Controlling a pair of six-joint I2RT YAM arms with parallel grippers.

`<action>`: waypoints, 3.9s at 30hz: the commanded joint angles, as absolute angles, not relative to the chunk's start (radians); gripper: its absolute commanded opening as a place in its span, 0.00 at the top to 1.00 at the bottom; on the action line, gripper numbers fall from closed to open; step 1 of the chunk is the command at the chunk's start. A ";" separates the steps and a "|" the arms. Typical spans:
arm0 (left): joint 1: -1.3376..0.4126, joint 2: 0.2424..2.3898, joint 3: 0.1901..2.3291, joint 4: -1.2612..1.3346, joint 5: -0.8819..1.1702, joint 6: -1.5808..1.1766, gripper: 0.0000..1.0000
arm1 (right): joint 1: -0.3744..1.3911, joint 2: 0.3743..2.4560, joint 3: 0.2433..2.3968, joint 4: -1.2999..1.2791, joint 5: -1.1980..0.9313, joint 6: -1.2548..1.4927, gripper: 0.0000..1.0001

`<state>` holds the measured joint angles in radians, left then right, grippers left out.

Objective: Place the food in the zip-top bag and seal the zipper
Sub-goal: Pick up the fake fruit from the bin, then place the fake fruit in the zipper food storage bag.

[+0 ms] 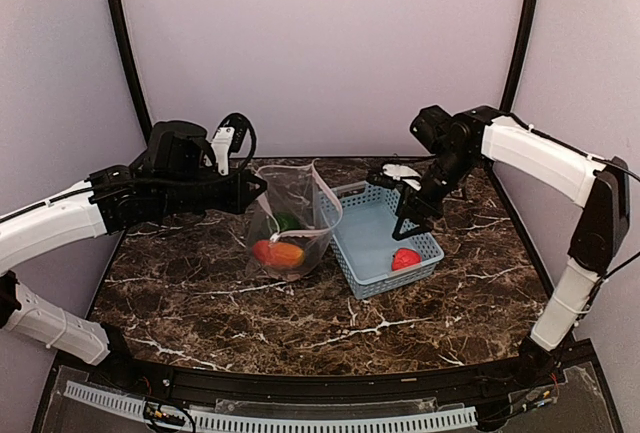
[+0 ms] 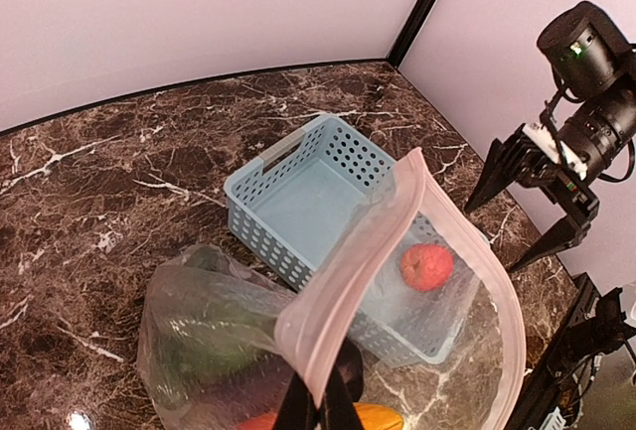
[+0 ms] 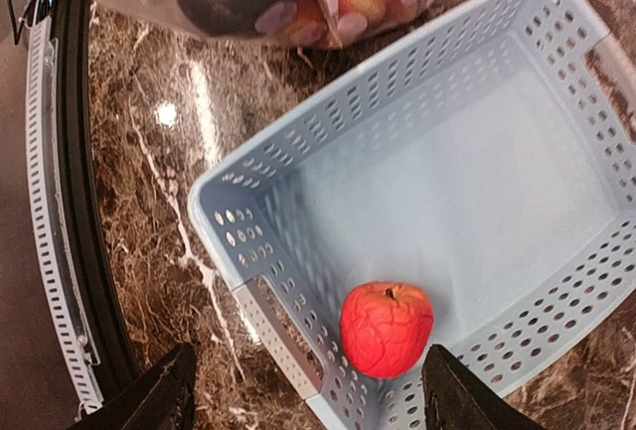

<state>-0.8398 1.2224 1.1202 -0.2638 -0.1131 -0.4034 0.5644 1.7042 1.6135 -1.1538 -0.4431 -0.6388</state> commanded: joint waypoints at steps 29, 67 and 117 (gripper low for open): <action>-0.834 1.164 1.094 -0.257 -0.132 -0.430 0.99 | 0.547 1.968 1.521 -1.132 -0.163 -0.699 0.30; -0.834 1.166 1.081 -0.252 -0.115 -0.450 0.99 | 0.547 1.939 1.635 -1.149 -0.228 -0.628 0.59; -0.834 1.148 1.060 -0.226 -0.132 -0.456 0.99 | 0.804 1.928 2.038 -0.816 -0.578 -0.349 0.51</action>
